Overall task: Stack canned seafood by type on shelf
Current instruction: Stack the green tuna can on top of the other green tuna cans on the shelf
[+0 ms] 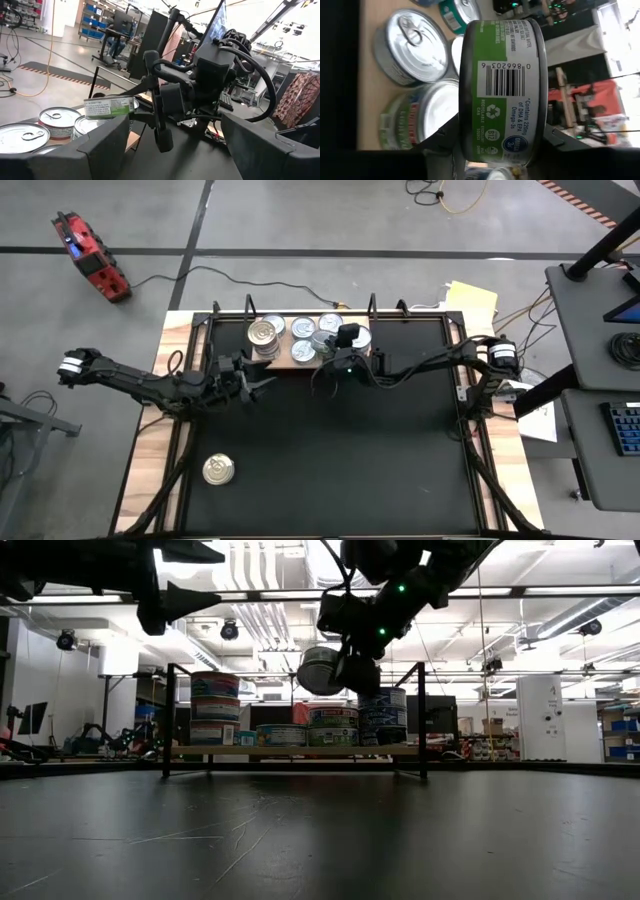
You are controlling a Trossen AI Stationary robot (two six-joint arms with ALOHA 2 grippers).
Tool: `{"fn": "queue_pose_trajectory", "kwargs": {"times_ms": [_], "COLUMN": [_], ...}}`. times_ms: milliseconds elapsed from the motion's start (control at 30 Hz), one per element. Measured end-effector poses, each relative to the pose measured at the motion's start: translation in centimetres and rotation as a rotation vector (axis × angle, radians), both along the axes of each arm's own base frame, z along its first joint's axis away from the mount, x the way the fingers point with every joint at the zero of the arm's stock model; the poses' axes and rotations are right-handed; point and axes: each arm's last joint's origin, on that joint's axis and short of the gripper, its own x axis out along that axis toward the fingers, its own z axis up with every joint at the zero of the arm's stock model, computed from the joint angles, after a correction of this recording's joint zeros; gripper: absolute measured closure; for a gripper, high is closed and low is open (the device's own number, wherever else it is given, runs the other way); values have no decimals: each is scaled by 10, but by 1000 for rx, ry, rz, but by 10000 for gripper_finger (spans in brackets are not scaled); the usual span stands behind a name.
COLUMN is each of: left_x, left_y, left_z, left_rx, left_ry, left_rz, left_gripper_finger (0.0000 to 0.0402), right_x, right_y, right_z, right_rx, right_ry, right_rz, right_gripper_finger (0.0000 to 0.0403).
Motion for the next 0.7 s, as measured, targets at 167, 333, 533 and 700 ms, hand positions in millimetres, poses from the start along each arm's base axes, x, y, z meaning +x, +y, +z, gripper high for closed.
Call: {"fn": "queue_pose_trajectory", "kwargs": {"times_ms": [167, 333, 533, 700], "left_x": [0, 0, 0, 0], "left_y": [0, 0, 0, 0], "left_z": [0, -3, -3, -3], "left_rx": [1, 5, 5, 6], "left_ry": [3, 27, 31, 33], "left_rz": [1, 2, 3, 3], "left_gripper_finger": [102, 102, 102, 102], "right_x": [-2, -4, -5, -5], "right_y": [-1, -1, -1, -1], "right_z": [-3, -6, -7, -7], "right_rx": [49, 74, 82, 82], "right_ry": [-14, 4, 13, 14], "right_rz": [-16, -33, -42, -42], "right_gripper_finger": [269, 271, 269, 269]}}
